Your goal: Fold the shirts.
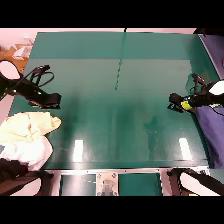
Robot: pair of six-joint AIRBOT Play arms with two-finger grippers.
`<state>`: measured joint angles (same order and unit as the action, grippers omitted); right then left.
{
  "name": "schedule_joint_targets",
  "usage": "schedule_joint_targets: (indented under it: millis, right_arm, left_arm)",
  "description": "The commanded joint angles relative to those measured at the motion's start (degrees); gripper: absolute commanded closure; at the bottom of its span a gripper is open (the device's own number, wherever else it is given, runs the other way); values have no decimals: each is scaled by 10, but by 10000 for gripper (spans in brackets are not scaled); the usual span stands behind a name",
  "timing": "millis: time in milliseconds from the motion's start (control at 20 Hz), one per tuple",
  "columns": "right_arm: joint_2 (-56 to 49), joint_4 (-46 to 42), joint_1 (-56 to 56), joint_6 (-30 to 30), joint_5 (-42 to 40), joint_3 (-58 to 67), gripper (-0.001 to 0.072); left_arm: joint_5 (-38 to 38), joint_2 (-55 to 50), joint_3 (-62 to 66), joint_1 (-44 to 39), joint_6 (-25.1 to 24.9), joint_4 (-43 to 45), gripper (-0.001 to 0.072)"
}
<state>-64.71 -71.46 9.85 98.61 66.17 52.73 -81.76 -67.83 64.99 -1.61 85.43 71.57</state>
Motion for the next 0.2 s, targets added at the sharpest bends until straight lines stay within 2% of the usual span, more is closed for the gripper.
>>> schedule_joint_targets:
  millis: [0, 150]
  right_arm:
    - [0, 5, -7, 0, 1, -2, 694]
    - [0, 5, -7, 0, 1, -2, 694]
  left_arm:
    - [4, 6, -10, 0, 1, -1, 686]
    - [4, 6, -10, 0, 1, -1, 686]
